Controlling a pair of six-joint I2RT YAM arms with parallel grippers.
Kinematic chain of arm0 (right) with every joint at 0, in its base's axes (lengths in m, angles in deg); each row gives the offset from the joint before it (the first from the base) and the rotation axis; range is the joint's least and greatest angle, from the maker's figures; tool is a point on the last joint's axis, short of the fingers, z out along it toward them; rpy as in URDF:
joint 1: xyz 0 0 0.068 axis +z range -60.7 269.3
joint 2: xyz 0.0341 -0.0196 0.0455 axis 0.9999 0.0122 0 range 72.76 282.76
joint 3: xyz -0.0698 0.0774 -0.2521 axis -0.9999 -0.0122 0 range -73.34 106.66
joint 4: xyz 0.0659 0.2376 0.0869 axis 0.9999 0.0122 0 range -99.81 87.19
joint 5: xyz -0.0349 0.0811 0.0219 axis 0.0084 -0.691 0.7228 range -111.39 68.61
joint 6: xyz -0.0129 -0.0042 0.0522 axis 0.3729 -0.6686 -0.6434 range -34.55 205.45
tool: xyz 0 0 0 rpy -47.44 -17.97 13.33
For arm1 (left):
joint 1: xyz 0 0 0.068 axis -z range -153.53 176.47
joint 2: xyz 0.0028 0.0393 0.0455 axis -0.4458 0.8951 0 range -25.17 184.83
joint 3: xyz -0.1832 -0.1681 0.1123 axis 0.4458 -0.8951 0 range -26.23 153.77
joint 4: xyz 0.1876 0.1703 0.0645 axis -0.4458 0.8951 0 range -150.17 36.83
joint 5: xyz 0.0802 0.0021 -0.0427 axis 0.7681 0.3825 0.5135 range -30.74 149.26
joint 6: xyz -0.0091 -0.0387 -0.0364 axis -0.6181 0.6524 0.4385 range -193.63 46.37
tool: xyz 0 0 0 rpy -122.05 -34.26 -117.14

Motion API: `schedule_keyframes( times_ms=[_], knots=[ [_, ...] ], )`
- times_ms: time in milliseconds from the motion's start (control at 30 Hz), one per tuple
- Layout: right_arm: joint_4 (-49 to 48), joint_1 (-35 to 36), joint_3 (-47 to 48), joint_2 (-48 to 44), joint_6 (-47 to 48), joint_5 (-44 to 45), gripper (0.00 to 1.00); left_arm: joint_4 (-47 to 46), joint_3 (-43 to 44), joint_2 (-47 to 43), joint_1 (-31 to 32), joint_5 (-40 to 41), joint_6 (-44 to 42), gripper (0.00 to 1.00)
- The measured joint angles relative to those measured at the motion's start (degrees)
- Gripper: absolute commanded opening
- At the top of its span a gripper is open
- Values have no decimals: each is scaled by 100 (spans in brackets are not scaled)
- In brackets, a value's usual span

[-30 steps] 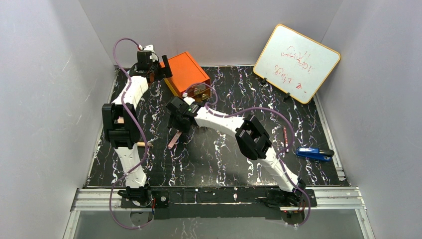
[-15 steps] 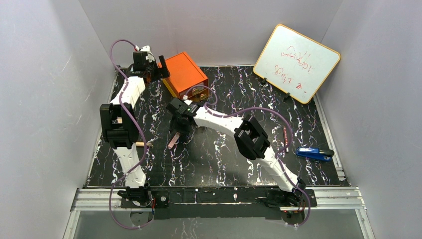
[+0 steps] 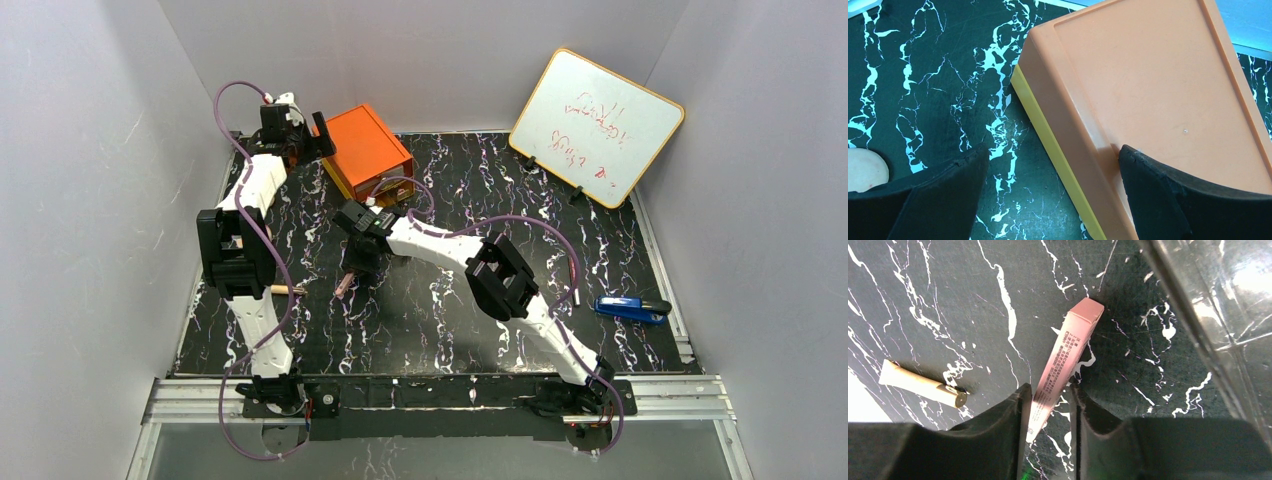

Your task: Organize the makeup

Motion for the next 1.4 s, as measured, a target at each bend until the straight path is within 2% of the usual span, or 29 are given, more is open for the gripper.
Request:
schedule_keyframes(
  times_ms=[200, 633, 933, 1167, 1400],
  knots=[
    [-66, 0, -17, 2, 35, -96, 26, -20, -13, -4, -7, -13, 0, 98],
    [-382, 7, -267, -120, 179, -35, 23, 0, -15, -17, -24, -15, 0, 98],
    [-485, 37, -562, -1062, 708, 793, 24, 81, -17, -46, -70, -4, -2, 98],
    [-1038, 24, -1054, -2057, 1257, 1646, 24, 105, -17, -55, -76, 0, -2, 98],
    [-1650, -122, -1917, -2308, 1937, 2688, 25, 107, -15, -57, -76, -2, -2, 98]
  ],
)
